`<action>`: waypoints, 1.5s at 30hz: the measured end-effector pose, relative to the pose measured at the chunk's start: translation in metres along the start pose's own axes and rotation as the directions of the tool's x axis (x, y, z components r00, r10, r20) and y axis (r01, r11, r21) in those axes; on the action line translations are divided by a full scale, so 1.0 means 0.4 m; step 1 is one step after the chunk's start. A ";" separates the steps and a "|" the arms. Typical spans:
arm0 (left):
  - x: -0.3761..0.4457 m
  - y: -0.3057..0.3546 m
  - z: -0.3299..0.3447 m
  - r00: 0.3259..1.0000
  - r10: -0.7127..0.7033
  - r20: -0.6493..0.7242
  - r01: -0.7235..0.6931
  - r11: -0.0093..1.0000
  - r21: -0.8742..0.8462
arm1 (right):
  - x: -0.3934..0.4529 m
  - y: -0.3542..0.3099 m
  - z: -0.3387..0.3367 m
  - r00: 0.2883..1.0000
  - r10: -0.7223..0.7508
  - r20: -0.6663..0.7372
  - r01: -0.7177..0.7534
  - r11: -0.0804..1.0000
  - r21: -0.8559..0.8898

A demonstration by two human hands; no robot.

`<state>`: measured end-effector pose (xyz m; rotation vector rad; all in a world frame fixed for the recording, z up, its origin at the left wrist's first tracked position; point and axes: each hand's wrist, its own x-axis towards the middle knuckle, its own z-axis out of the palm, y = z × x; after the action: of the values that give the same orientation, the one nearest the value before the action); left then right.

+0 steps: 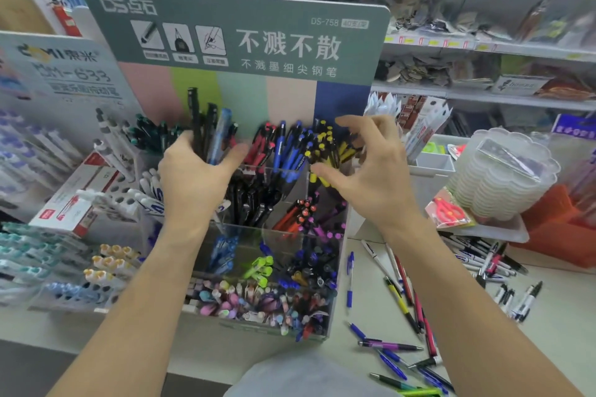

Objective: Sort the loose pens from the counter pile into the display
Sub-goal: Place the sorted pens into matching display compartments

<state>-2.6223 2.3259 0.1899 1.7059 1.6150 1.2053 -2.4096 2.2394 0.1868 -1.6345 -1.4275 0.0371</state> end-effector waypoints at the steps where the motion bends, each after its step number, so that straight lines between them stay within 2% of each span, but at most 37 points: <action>1: -0.004 0.002 -0.001 1.000 0.005 0.014 -0.006 0.999 0.044 | -0.004 0.005 0.007 1.000 0.007 0.000 -0.007 1.000 -0.010; 6: -0.008 0.009 0.012 0.995 0.053 0.080 -0.052 0.999 -0.011 | -0.016 0.005 0.024 0.996 0.007 -0.087 -0.010 1.000 -0.029; 10: -0.008 0.024 0.015 0.951 0.043 0.305 0.008 0.986 -0.166 | -0.012 0.012 0.024 0.986 0.081 -0.147 -0.080 0.997 0.011; 12: -0.014 0.025 0.011 0.961 0.038 0.276 0.025 0.975 -0.219 | -0.013 0.016 0.022 0.977 0.153 -0.150 -0.145 0.987 0.062; 14: -0.028 0.025 0.001 0.985 0.008 0.175 0.041 0.960 -0.276 | -0.021 0.011 0.017 0.963 0.204 -0.174 -0.189 0.977 0.099; 15: -0.037 0.025 -0.005 0.987 -0.018 0.158 0.067 0.949 -0.308 | -0.028 0.002 0.014 0.957 0.209 -0.201 -0.188 0.975 0.121; 16: -0.049 0.029 -0.012 0.979 -0.045 0.200 0.116 0.926 -0.360 | -0.038 -0.012 0.010 0.952 0.187 -0.242 -0.159 0.979 0.129; 17: -0.066 0.036 -0.021 0.950 -0.068 0.304 0.203 0.874 -0.441 | -0.051 -0.030 0.006 0.949 0.139 -0.284 -0.108 0.987 0.122; 18: -0.086 0.042 -0.030 0.890 -0.069 0.451 0.329 0.782 -0.529 | -0.067 -0.052 0.004 0.949 0.081 -0.303 -0.046 0.992 0.121; 19: -0.109 0.047 -0.038 0.797 -0.037 0.603 0.469 0.666 -0.580 | -0.084 -0.074 0.003 0.959 0.035 -0.280 0.011 0.987 0.160; 20: -0.133 0.051 -0.047 0.691 0.021 0.722 0.583 0.573 -0.575 | -0.101 -0.095 0.002 0.980 0.028 -0.199 0.024 0.967 0.254; 21: -0.158 0.049 -0.052 0.598 0.089 0.797 0.649 0.530 -0.546 | -0.115 -0.114 0.001 0.996 0.055 -0.068 -0.025 0.926 0.377; 22: -0.182 0.042 -0.055 0.529 0.145 0.836 0.678 0.520 -0.519 | -0.125 -0.128 -0.001 0.992 0.090 0.085 -0.120 0.871 0.476; 24: -0.226 0.023 -0.056 0.446 0.211 0.870 0.708 0.511 -0.487 | -0.137 -0.128 -0.003 0.935 0.130 0.329 -0.293 0.805 0.515; 27: -0.266 -0.007 -0.063 0.387 0.255 0.886 0.765 0.448 -0.463 | -0.142 -0.101 -0.007 0.878 0.116 0.464 -0.354 0.810 0.467; 30: -0.280 -0.030 -0.079 0.358 0.252 0.899 0.758 0.484 -0.437 | -0.141 -0.081 -0.012 0.826 0.073 0.560 -0.381 0.803 0.458; 34: -0.282 -0.057 -0.095 0.401 0.184 0.898 0.620 0.667 -0.413 | -0.121 -0.087 -0.024 0.740 0.041 0.672 -0.377 0.851 0.364; 37: -0.282 -0.071 -0.109 0.393 0.176 0.902 0.550 0.741 -0.384 | -0.109 -0.098 -0.026 0.731 -0.006 0.683 -0.332 0.871 0.362; 42: -0.279 -0.089 -0.138 0.299 0.189 0.935 0.512 0.796 -0.324 | -0.108 -0.118 -0.020 0.640 -0.183 0.747 -0.196 0.900 0.389; 43: -0.279 -0.095 -0.140 0.301 0.187 0.935 0.513 0.795 -0.324 | -0.107 -0.121 -0.017 0.651 -0.186 0.736 -0.203 0.891 0.405; 45: -0.277 -0.108 -0.146 0.325 0.153 0.933 0.488 0.819 -0.304 | -0.094 -0.122 -0.020 0.733 -0.149 0.664 -0.226 0.867 0.444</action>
<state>-2.6842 2.2144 0.1533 1.3016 0.5586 0.2619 -2.4543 2.1994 0.2028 -1.2352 -1.7196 1.0646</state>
